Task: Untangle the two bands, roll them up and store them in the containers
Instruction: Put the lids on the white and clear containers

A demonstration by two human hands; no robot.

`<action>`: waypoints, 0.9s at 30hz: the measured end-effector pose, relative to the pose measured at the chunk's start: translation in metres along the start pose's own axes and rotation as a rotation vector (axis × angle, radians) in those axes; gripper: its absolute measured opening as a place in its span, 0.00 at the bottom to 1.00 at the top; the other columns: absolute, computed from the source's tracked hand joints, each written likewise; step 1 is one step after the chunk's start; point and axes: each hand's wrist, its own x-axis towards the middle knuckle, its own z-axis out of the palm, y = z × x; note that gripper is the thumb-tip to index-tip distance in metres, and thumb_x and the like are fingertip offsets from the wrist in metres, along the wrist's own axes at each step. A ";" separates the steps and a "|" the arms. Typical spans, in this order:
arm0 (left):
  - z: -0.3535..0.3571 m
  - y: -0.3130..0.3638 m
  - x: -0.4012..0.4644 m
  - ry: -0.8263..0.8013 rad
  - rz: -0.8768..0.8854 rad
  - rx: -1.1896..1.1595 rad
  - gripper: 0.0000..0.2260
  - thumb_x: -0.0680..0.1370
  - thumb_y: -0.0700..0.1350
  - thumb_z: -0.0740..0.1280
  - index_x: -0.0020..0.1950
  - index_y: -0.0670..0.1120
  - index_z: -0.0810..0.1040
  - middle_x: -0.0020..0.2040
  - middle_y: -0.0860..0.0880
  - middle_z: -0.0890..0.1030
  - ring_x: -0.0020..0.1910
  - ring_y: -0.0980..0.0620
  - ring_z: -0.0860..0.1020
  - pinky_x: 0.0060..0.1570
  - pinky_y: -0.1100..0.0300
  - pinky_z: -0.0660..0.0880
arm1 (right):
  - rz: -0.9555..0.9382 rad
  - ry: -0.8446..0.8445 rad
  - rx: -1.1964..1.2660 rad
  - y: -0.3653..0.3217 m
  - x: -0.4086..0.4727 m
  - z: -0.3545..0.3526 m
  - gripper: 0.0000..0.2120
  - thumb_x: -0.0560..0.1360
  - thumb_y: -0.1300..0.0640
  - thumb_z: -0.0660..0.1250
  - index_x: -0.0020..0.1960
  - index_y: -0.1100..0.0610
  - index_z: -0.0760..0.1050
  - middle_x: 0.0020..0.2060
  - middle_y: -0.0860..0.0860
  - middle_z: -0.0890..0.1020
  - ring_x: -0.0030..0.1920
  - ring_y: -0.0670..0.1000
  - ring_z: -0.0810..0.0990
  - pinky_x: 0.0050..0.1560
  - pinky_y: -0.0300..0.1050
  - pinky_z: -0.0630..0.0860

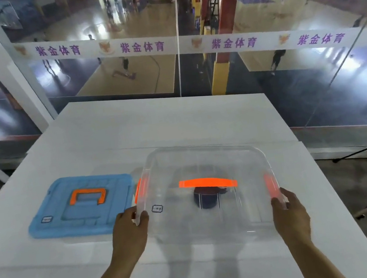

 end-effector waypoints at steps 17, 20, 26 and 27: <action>0.027 0.029 0.030 0.050 -0.303 -0.536 0.19 0.80 0.52 0.70 0.65 0.41 0.74 0.57 0.38 0.81 0.52 0.40 0.80 0.54 0.47 0.76 | 0.260 -0.110 0.181 -0.006 0.029 0.002 0.29 0.83 0.41 0.61 0.59 0.68 0.79 0.51 0.62 0.83 0.40 0.56 0.77 0.41 0.48 0.70; 0.027 0.034 0.019 0.126 -0.187 -0.417 0.15 0.82 0.50 0.68 0.62 0.42 0.74 0.53 0.46 0.78 0.50 0.46 0.77 0.50 0.55 0.70 | 0.177 -0.065 0.116 -0.006 0.027 0.003 0.26 0.84 0.41 0.60 0.60 0.65 0.78 0.50 0.61 0.83 0.43 0.58 0.77 0.42 0.49 0.71; 0.030 0.025 0.014 0.220 -0.035 -0.263 0.11 0.82 0.50 0.67 0.54 0.42 0.76 0.47 0.46 0.80 0.47 0.46 0.78 0.48 0.55 0.71 | -0.003 0.087 0.002 -0.011 0.010 0.006 0.17 0.84 0.47 0.62 0.64 0.59 0.72 0.48 0.57 0.80 0.47 0.60 0.76 0.49 0.50 0.72; 0.029 0.026 0.013 0.242 0.002 -0.229 0.09 0.82 0.48 0.66 0.53 0.42 0.76 0.45 0.47 0.80 0.46 0.46 0.78 0.47 0.55 0.71 | -0.025 0.100 -0.012 -0.011 0.011 0.007 0.16 0.84 0.48 0.62 0.63 0.60 0.72 0.47 0.57 0.80 0.46 0.60 0.76 0.48 0.50 0.71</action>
